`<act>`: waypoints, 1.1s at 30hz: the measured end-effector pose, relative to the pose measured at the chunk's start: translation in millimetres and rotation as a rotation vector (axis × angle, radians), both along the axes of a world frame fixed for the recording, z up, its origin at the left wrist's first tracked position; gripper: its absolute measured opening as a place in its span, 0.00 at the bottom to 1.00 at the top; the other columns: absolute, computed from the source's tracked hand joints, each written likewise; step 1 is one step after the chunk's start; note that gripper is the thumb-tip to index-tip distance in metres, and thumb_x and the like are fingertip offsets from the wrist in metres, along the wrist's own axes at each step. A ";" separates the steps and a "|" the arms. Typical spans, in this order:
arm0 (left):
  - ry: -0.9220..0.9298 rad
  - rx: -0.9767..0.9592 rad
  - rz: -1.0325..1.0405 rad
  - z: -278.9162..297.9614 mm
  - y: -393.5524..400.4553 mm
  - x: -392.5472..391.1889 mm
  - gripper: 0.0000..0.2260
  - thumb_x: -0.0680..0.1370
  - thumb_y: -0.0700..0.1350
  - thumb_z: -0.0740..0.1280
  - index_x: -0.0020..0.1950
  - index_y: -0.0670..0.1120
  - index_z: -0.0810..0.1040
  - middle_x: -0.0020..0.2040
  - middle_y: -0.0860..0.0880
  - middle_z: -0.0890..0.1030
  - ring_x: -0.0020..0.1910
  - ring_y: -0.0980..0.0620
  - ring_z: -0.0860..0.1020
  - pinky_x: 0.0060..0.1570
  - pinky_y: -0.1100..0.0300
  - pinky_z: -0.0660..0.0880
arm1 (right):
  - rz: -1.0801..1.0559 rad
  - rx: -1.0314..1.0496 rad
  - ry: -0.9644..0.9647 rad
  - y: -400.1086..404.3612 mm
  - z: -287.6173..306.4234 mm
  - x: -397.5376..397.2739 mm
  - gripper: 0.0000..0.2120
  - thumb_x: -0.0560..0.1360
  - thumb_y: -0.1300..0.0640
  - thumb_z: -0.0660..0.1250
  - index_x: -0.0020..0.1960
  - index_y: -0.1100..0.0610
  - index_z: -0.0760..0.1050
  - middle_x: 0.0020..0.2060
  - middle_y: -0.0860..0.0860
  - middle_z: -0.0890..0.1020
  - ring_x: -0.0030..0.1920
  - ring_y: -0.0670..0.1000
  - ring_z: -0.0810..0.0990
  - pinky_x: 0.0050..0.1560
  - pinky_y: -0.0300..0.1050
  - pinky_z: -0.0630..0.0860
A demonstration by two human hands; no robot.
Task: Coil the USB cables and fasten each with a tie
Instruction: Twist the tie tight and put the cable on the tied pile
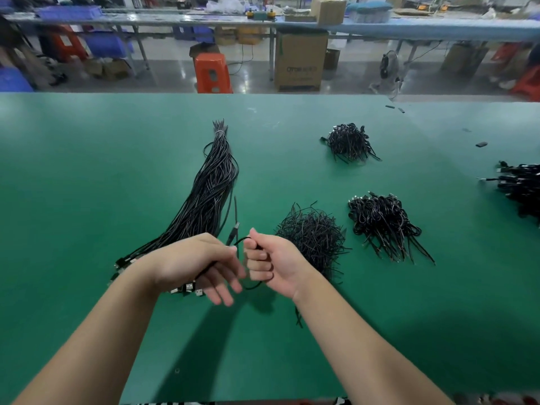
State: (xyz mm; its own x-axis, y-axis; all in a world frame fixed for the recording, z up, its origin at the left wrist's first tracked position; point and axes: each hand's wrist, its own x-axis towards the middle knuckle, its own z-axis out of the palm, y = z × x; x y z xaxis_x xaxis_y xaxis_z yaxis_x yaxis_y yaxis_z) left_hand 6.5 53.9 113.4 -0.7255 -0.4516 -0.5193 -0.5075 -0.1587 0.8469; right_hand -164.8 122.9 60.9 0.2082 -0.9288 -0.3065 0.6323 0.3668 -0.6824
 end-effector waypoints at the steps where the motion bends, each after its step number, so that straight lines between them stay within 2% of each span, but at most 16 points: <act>1: -0.036 -0.051 0.053 -3.8 1.5 -3.2 0.20 0.86 0.46 0.56 0.51 0.34 0.81 0.48 0.33 0.84 0.42 0.36 0.85 0.37 0.54 0.82 | 0.002 -0.019 0.060 -1.3 2.2 -1.1 0.18 0.85 0.51 0.56 0.37 0.53 0.71 0.27 0.45 0.61 0.23 0.43 0.56 0.21 0.35 0.53; 3: -0.063 -0.172 0.123 -10.3 3.2 -9.3 0.18 0.86 0.46 0.56 0.56 0.36 0.80 0.53 0.38 0.84 0.49 0.40 0.85 0.48 0.52 0.83 | 0.000 -0.057 0.169 -2.5 7.1 -1.4 0.17 0.85 0.52 0.56 0.39 0.54 0.70 0.27 0.46 0.62 0.23 0.44 0.56 0.21 0.36 0.54; 5: -0.087 -0.350 0.062 -16.0 1.1 -11.5 0.18 0.85 0.48 0.56 0.58 0.37 0.80 0.55 0.44 0.84 0.54 0.46 0.83 0.60 0.48 0.78 | -0.015 -0.082 0.236 -2.3 10.1 -0.5 0.17 0.86 0.52 0.55 0.40 0.55 0.70 0.27 0.46 0.63 0.23 0.44 0.57 0.20 0.36 0.55; 6: -0.100 -0.433 0.012 -18.4 0.3 -10.5 0.19 0.85 0.50 0.56 0.58 0.36 0.79 0.53 0.46 0.83 0.51 0.48 0.81 0.62 0.44 0.75 | -0.024 -0.091 0.251 -1.8 10.2 0.3 0.17 0.86 0.52 0.55 0.40 0.55 0.69 0.27 0.46 0.63 0.24 0.44 0.57 0.20 0.36 0.55; 8: -0.105 -0.520 -0.025 -23.5 -2.0 -7.9 0.22 0.85 0.54 0.56 0.57 0.35 0.77 0.45 0.48 0.76 0.45 0.50 0.72 0.57 0.39 0.73 | -0.046 -0.101 0.261 0.4 8.3 1.6 0.17 0.86 0.51 0.56 0.40 0.55 0.69 0.27 0.46 0.63 0.24 0.44 0.57 0.21 0.36 0.54; 10: 0.000 -0.466 0.038 -29.4 -1.7 -8.3 0.19 0.85 0.52 0.56 0.58 0.41 0.80 0.49 0.48 0.80 0.48 0.52 0.73 0.56 0.45 0.73 | -0.065 -0.114 0.254 3.3 5.0 2.8 0.17 0.86 0.51 0.56 0.39 0.55 0.70 0.27 0.46 0.63 0.24 0.44 0.57 0.22 0.37 0.53; 12: 0.219 -0.287 0.202 -34.8 2.1 -14.1 0.14 0.85 0.50 0.57 0.63 0.48 0.79 0.63 0.51 0.81 0.60 0.58 0.78 0.69 0.53 0.70 | -0.058 -0.133 0.248 5.1 2.4 5.9 0.18 0.85 0.51 0.57 0.39 0.54 0.71 0.27 0.47 0.63 0.24 0.44 0.57 0.22 0.36 0.55; 14: 0.432 -0.156 0.414 -37.1 7.2 -25.2 0.16 0.83 0.51 0.57 0.67 0.49 0.75 0.67 0.50 0.79 0.66 0.57 0.77 0.70 0.58 0.70 | -0.052 -0.139 0.214 5.8 -0.3 10.9 0.17 0.85 0.51 0.57 0.39 0.54 0.71 0.27 0.47 0.63 0.24 0.44 0.58 0.22 0.35 0.57; 16: 0.624 -0.080 0.632 -36.1 9.5 -36.4 0.17 0.84 0.49 0.53 0.66 0.44 0.75 0.65 0.44 0.80 0.65 0.51 0.78 0.68 0.58 0.72 | -0.043 -0.140 0.163 5.3 -3.4 17.1 0.17 0.85 0.52 0.57 0.38 0.53 0.72 0.27 0.47 0.63 0.24 0.44 0.58 0.23 0.35 0.58; 19: 0.818 0.032 0.813 -20.9 5.0 -42.2 0.19 0.87 0.47 0.50 0.62 0.37 0.75 0.53 0.41 0.84 0.57 0.44 0.83 0.59 0.54 0.79 | -0.014 -0.119 0.084 6.6 -10.2 24.3 0.18 0.85 0.52 0.58 0.37 0.54 0.71 0.27 0.46 0.64 0.25 0.44 0.59 0.24 0.35 0.59; 21: 0.896 0.099 0.797 -6.6 2.0 -36.3 0.19 0.86 0.48 0.53 0.57 0.37 0.78 0.42 0.45 0.81 0.40 0.49 0.83 0.40 0.59 0.80 | -0.006 -0.085 -0.047 8.3 -14.8 25.6 0.18 0.84 0.52 0.58 0.36 0.53 0.72 0.27 0.46 0.64 0.25 0.44 0.59 0.25 0.36 0.59; 23: 0.915 0.127 0.661 3.7 0.4 -26.9 0.17 0.84 0.48 0.56 0.52 0.40 0.81 0.35 0.50 0.75 0.24 0.56 0.70 0.25 0.65 0.69 | 0.005 -0.055 -0.186 8.4 -17.8 24.2 0.18 0.83 0.51 0.57 0.36 0.53 0.73 0.26 0.45 0.64 0.24 0.44 0.60 0.25 0.36 0.59; 25: 0.822 0.052 0.403 9.9 0.6 -17.3 0.16 0.82 0.48 0.59 0.49 0.41 0.83 0.31 0.49 0.73 0.20 0.58 0.61 0.22 0.65 0.60 | 0.020 -0.042 -0.249 6.8 -17.4 20.7 0.17 0.83 0.52 0.57 0.37 0.54 0.73 0.26 0.45 0.65 0.24 0.44 0.61 0.24 0.36 0.60; 27: 0.607 -0.066 0.114 15.8 0.0 -4.4 0.16 0.80 0.49 0.61 0.51 0.39 0.83 0.31 0.45 0.77 0.20 0.56 0.59 0.23 0.63 0.55 | 0.020 -0.042 -0.190 3.6 -14.6 16.2 0.14 0.82 0.52 0.59 0.39 0.54 0.72 0.26 0.45 0.65 0.24 0.44 0.61 0.24 0.36 0.60; 30: 0.220 -0.234 -0.233 21.9 -3.0 12.6 0.18 0.83 0.49 0.58 0.54 0.40 0.83 0.29 0.51 0.79 0.21 0.56 0.59 0.23 0.65 0.57 | -0.005 -0.039 -0.056 -0.3 -11.3 8.8 0.16 0.81 0.50 0.61 0.36 0.53 0.73 0.26 0.46 0.65 0.24 0.44 0.61 0.23 0.36 0.59; 33: -0.161 -0.437 -0.252 19.3 -0.1 11.1 0.17 0.85 0.49 0.58 0.49 0.46 0.85 0.25 0.54 0.76 0.22 0.56 0.65 0.26 0.63 0.66 | 0.009 -0.061 -0.019 -4.6 -8.8 4.5 0.17 0.83 0.52 0.60 0.36 0.53 0.73 0.27 0.45 0.64 0.23 0.43 0.59 0.22 0.35 0.57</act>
State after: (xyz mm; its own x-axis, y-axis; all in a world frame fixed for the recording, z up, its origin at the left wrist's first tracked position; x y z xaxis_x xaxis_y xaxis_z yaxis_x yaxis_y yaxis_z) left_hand 17.6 53.8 132.7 -0.7657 -0.4733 -0.4355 -0.6137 0.3352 0.7148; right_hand -160.4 118.3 52.1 0.2215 -0.9438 -0.2451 0.6424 0.3303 -0.6915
